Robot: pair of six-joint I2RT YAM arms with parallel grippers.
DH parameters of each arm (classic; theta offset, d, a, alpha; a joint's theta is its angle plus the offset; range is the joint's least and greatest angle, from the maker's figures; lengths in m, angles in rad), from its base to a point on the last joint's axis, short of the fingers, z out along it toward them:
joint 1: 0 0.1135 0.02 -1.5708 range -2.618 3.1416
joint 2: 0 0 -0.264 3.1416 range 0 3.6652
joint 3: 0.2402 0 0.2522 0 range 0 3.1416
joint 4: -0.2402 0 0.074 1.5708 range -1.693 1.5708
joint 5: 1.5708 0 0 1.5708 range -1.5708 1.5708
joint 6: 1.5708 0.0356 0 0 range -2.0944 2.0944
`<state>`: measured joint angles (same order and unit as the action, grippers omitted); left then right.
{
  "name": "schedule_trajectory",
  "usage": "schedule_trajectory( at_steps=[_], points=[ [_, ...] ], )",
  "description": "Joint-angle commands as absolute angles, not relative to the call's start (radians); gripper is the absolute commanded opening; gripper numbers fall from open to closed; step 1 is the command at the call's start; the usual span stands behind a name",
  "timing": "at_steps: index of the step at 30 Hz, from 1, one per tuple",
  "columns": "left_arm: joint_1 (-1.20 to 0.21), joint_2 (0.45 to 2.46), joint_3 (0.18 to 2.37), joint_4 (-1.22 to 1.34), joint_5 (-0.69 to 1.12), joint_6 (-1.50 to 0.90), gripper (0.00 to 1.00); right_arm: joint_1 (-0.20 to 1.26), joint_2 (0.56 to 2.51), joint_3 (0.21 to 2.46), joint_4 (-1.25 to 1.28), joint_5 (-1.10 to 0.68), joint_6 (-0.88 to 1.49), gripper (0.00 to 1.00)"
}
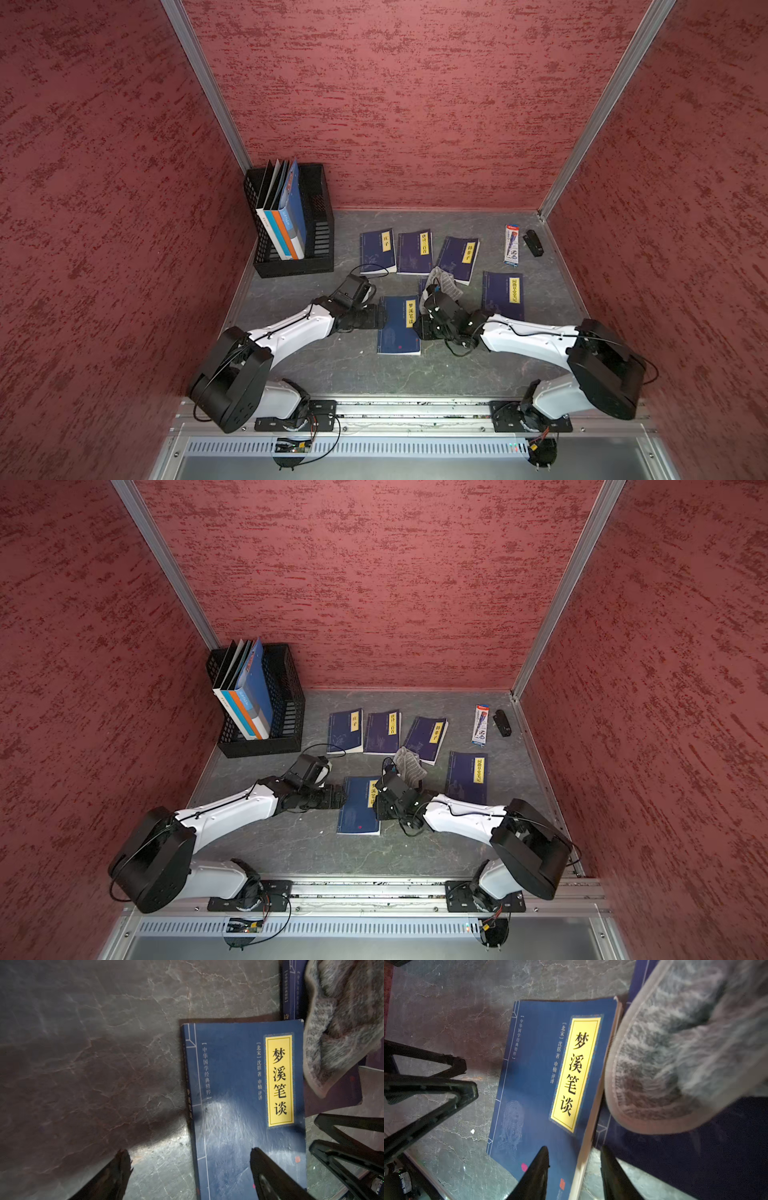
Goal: Wipe the cover of the book
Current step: Move the book to the center of the board.
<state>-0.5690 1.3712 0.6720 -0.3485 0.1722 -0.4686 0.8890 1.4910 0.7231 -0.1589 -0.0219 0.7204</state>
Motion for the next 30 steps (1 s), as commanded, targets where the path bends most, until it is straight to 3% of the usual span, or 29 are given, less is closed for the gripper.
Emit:
schedule_trajectory(
  at_steps=[1, 16, 27, 30],
  points=[
    [-0.58, 1.391, 0.65, -0.272, 0.218, -0.508, 0.84, 0.902, 1.534, 0.709, -0.1, -0.059, 0.756, 0.41],
    [-0.601, 1.524, 0.654, -0.178, 0.333, -0.572, 0.67, 0.922, 1.611, 0.67, -0.016, -0.073, 0.786, 0.35],
    [-0.593, 1.513, 0.638, -0.114, 0.413, -0.614, 0.39, 0.936, 1.674, 0.727, 0.015, -0.089, 0.752, 0.33],
    [-0.581, 1.482, 0.625, -0.114, 0.425, -0.622, 0.35, 0.937, 1.696, 0.753, 0.02, -0.093, 0.742, 0.33]
  ],
)
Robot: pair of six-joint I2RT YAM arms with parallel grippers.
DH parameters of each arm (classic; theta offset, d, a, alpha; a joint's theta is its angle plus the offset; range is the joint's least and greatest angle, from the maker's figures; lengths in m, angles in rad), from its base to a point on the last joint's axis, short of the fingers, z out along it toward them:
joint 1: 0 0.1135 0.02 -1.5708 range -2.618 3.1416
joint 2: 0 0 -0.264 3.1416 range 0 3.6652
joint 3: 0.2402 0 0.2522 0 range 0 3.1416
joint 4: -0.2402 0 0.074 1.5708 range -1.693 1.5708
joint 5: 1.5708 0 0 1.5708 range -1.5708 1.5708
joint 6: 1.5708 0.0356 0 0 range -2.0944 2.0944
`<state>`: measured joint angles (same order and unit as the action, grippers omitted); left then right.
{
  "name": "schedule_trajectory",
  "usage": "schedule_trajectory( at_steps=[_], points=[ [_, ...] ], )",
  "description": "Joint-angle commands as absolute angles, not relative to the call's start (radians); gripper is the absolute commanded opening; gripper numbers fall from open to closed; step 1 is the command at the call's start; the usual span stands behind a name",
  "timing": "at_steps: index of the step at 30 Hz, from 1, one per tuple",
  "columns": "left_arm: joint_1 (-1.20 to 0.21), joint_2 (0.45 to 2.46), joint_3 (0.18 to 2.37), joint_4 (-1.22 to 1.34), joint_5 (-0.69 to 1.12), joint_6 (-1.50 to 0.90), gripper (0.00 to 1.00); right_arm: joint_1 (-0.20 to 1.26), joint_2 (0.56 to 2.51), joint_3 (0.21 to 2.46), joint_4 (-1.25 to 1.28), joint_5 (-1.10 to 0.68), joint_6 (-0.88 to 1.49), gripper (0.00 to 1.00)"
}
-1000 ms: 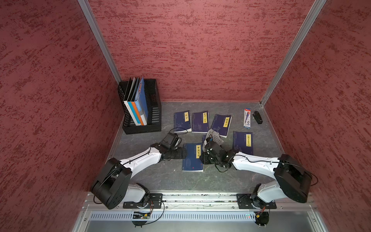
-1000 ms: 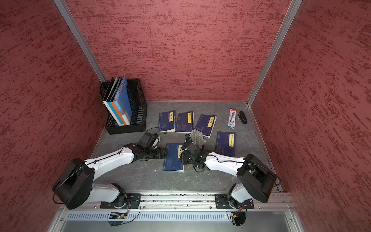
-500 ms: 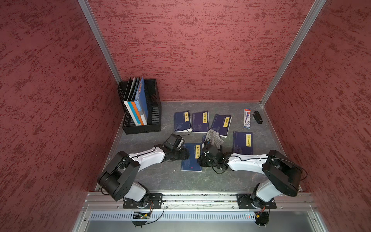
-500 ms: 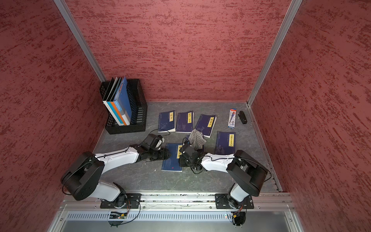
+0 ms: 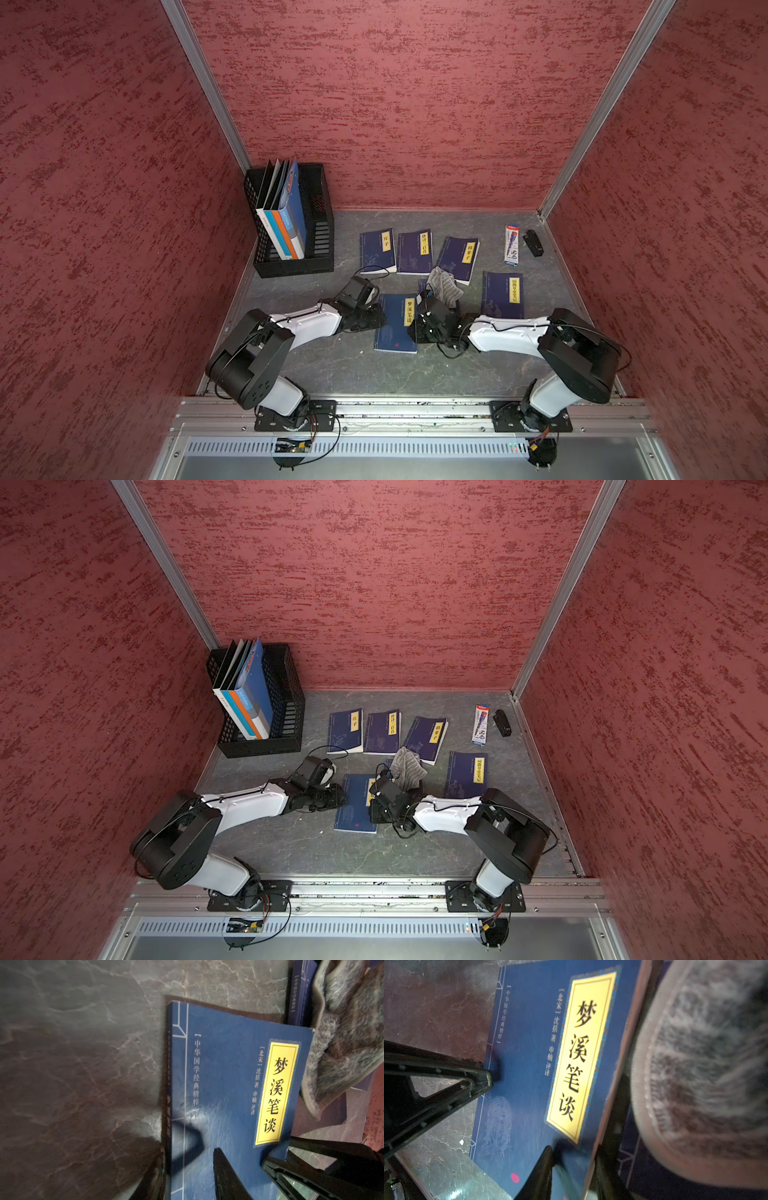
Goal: Wipe the cover of the book
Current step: Move the book to the center of the board.
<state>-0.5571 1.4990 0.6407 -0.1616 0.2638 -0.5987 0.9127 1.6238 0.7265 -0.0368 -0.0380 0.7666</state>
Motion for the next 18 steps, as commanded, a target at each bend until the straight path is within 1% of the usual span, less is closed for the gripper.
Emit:
schedule_trajectory(
  at_steps=[1, 2, 4, 6, 12, 18],
  points=[
    [-0.576, 1.467, 0.618, -0.125, 0.417, -0.62, 0.33, 0.937, 1.707, 0.765, 0.019, -0.097, 0.736, 0.32],
    [-0.571, 1.449, 0.614, -0.142, 0.404, -0.617, 0.29, 0.938, 1.717, 0.78, 0.021, -0.1, 0.731, 0.32],
    [-0.555, 1.413, 0.603, -0.179, 0.377, -0.612, 0.19, 0.939, 1.738, 0.811, 0.021, -0.107, 0.722, 0.32],
    [-0.529, 1.38, 0.586, -0.207, 0.357, -0.608, 0.13, 0.941, 1.764, 0.846, 0.019, -0.114, 0.71, 0.32],
    [-0.43, 1.286, 0.561, -0.304, 0.313, -0.578, 0.13, 0.952, 1.854, 0.98, -0.003, -0.142, 0.671, 0.31],
    [-0.346, 1.213, 0.567, -0.406, 0.25, -0.555, 0.18, 0.963, 1.919, 1.066, -0.023, -0.171, 0.649, 0.31]
  ],
)
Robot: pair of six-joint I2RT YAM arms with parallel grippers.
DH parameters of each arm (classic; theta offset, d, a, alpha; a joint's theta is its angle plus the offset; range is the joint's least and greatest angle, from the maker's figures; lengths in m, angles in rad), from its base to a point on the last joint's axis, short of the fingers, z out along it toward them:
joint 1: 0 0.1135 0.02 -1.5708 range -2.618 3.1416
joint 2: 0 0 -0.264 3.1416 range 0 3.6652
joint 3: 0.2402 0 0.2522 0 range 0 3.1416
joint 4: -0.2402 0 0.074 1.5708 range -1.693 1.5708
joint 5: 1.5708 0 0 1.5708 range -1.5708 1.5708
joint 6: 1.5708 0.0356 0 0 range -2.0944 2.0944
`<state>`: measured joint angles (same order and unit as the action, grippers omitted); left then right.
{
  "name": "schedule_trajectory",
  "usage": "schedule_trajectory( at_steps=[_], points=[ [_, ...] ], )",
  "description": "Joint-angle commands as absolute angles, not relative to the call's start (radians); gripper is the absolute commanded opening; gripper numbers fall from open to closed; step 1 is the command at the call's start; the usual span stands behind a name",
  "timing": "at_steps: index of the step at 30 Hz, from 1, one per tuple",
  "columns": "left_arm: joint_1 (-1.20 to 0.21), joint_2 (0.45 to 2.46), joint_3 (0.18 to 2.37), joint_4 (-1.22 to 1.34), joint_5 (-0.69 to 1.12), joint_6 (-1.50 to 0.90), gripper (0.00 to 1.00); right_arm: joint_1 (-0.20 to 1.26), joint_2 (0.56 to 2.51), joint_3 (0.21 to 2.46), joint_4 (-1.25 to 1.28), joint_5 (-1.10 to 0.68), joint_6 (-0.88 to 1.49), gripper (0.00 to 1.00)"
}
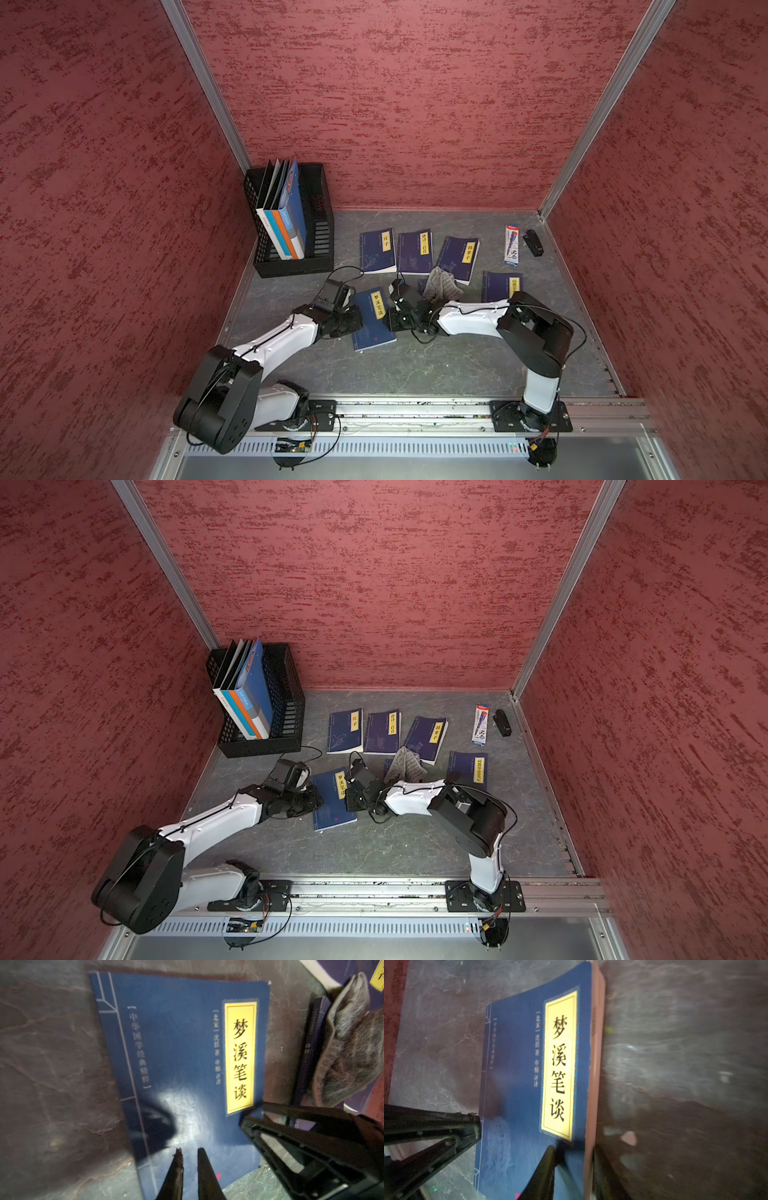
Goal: Wipe the cover of the book
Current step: Move the book to the center of the board.
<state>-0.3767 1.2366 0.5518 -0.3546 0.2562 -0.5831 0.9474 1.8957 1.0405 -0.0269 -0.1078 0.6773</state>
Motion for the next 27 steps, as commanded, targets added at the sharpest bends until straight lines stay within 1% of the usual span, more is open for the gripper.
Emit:
schedule_trajectory(
  at_steps=[1, 3, 8, 11, 17, 20, 24, 27],
  points=[
    [-0.331, 1.205, 0.565, -0.42, 0.243, -0.555, 0.19, 0.965, 1.927, 1.077, -0.025, -0.175, 0.646, 0.31],
    [-0.316, 1.187, 0.568, -0.456, 0.22, -0.557, 0.22, 0.966, 1.943, 1.101, -0.031, -0.182, 0.639, 0.31],
    [-0.294, 1.118, 0.549, -0.498, 0.198, -0.559, 0.34, 0.971, 1.991, 1.17, -0.044, -0.19, 0.623, 0.31],
    [-0.274, 1.098, 0.548, -0.523, 0.19, -0.545, 0.39, 0.972, 2.023, 1.212, -0.054, -0.193, 0.618, 0.31],
    [-0.252, 1.068, 0.548, -0.533, 0.203, -0.531, 0.49, 0.973, 2.046, 1.295, -0.126, -0.108, 0.589, 0.37],
    [-0.25, 1.068, 0.559, -0.529, 0.207, -0.523, 0.57, 0.973, 2.077, 1.361, -0.161, -0.104, 0.571, 0.39],
    [-0.249, 1.065, 0.578, -0.541, 0.205, -0.51, 0.67, 0.973, 2.104, 1.419, -0.213, -0.071, 0.554, 0.4],
    [-0.249, 1.049, 0.581, -0.542, 0.2, -0.509, 0.7, 0.973, 2.113, 1.43, -0.232, -0.052, 0.55, 0.4]
  ],
)
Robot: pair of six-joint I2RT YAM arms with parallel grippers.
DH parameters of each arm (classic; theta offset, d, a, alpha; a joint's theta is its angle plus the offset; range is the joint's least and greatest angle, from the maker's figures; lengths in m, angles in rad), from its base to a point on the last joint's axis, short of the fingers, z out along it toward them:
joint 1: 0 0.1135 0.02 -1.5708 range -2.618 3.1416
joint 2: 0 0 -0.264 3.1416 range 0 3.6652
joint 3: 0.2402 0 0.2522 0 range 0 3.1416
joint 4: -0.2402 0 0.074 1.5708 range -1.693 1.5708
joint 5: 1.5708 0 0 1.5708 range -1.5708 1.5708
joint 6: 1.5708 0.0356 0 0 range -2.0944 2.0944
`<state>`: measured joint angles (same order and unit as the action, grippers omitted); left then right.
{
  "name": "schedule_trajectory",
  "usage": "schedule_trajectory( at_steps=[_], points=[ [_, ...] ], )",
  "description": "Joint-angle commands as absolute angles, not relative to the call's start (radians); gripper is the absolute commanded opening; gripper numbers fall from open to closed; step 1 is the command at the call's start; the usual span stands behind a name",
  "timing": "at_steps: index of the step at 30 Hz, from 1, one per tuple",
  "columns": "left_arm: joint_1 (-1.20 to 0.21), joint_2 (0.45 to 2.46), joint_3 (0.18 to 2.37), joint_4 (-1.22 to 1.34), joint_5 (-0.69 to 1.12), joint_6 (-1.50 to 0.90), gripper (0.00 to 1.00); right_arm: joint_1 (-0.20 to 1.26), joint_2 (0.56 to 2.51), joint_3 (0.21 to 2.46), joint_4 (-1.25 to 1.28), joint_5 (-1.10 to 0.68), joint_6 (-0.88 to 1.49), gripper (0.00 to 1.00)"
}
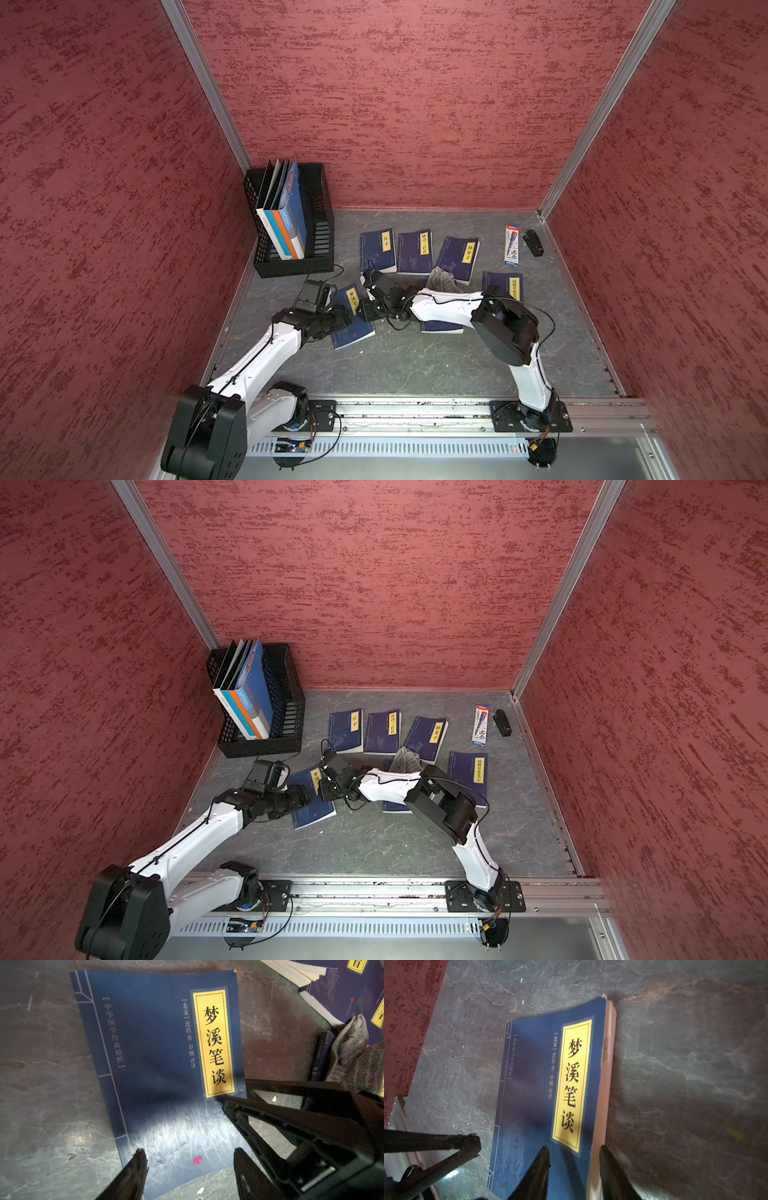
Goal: Wipe the cover of the book
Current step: Move the book to the center of the board.
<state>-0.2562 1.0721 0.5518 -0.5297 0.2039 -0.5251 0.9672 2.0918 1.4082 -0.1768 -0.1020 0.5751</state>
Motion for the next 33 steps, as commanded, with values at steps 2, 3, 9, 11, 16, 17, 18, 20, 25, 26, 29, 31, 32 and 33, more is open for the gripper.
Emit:
schedule_trajectory(
  at_steps=[2, 3, 9, 11, 16, 17, 18, 20, 25, 26, 29, 31, 32, 33],
  points=[
    [-0.247, 1.041, 0.585, -0.544, 0.198, -0.509, 0.71, 0.973, 2.12, 1.432, -0.242, -0.042, 0.55, 0.4],
    [-0.246, 1.039, 0.587, -0.547, 0.196, -0.507, 0.71, 0.972, 2.123, 1.43, -0.244, -0.043, 0.549, 0.4],
    [-0.231, 1.037, 0.597, -0.551, 0.195, -0.495, 0.72, 0.977, 2.123, 1.403, -0.221, -0.094, 0.545, 0.39],
    [-0.224, 1.04, 0.601, -0.552, 0.199, -0.49, 0.72, 0.98, 2.113, 1.375, -0.2, -0.121, 0.546, 0.38],
    [-0.212, 1.044, 0.612, -0.55, 0.206, -0.483, 0.72, 0.993, 2.073, 1.298, -0.143, -0.174, 0.545, 0.34],
    [-0.21, 1.044, 0.612, -0.549, 0.206, -0.483, 0.72, 0.997, 2.067, 1.287, -0.132, -0.183, 0.542, 0.33],
    [-0.209, 1.045, 0.612, -0.548, 0.208, -0.482, 0.73, 1.002, 2.065, 1.282, -0.125, -0.188, 0.54, 0.33],
    [-0.207, 1.046, 0.613, -0.546, 0.208, -0.481, 0.72, 1.009, 2.066, 1.28, -0.12, -0.195, 0.538, 0.33],
    [-0.204, 1.046, 0.609, -0.547, 0.209, -0.479, 0.72, 1.028, 2.078, 1.296, -0.121, -0.205, 0.54, 0.31],
    [-0.204, 1.045, 0.609, -0.547, 0.21, -0.479, 0.72, 1.031, 2.079, 1.298, -0.121, -0.205, 0.541, 0.31],
    [-0.204, 1.045, 0.608, -0.544, 0.21, -0.477, 0.72, 1.037, 2.079, 1.297, -0.123, -0.201, 0.546, 0.31],
    [-0.203, 1.048, 0.607, -0.541, 0.214, -0.476, 0.72, 1.037, 2.067, 1.286, -0.128, -0.183, 0.548, 0.31],
    [-0.203, 1.051, 0.607, -0.538, 0.216, -0.474, 0.73, 1.037, 2.053, 1.279, -0.133, -0.167, 0.544, 0.32],
    [-0.203, 1.054, 0.607, -0.535, 0.217, -0.474, 0.73, 1.037, 2.035, 1.272, -0.144, -0.148, 0.535, 0.34]
  ],
)
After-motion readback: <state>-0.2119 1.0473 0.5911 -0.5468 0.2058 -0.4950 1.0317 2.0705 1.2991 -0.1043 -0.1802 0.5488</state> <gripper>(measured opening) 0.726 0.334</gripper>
